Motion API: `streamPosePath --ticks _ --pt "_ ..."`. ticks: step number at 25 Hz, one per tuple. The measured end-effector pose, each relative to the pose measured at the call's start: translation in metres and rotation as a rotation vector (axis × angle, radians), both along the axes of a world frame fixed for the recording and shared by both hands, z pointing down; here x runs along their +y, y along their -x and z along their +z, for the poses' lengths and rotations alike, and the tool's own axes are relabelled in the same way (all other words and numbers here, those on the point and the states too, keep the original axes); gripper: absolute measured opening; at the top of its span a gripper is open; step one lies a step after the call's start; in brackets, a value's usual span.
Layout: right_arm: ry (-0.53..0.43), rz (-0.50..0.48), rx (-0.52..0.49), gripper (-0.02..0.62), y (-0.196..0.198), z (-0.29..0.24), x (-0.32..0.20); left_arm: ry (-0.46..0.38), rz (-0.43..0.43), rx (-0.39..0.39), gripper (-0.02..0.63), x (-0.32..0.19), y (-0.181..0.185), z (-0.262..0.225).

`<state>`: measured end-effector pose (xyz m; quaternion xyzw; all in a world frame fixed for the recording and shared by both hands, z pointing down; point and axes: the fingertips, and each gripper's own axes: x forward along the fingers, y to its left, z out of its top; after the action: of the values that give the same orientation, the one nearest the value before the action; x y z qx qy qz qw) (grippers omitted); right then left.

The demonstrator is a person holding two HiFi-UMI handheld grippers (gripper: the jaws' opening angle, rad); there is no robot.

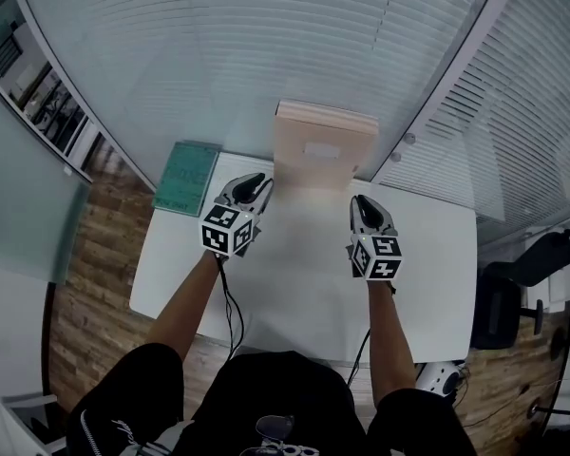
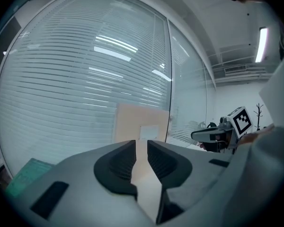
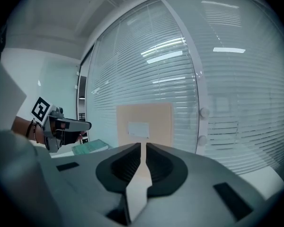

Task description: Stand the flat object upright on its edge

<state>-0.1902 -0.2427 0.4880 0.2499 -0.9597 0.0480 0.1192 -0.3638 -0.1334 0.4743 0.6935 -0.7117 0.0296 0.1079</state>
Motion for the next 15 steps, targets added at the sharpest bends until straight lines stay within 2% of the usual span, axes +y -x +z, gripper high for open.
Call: streamPosePath --ticks 5,15 --pt "0.009 -0.006 0.014 0.034 -0.013 0.006 0.033 -0.005 0.024 0.017 0.058 0.027 -0.021 0.004" --pt "0.012 0.005 -0.018 0.021 -0.043 0.002 0.101 -0.027 0.086 0.041 0.029 0.084 -0.063 0.005"
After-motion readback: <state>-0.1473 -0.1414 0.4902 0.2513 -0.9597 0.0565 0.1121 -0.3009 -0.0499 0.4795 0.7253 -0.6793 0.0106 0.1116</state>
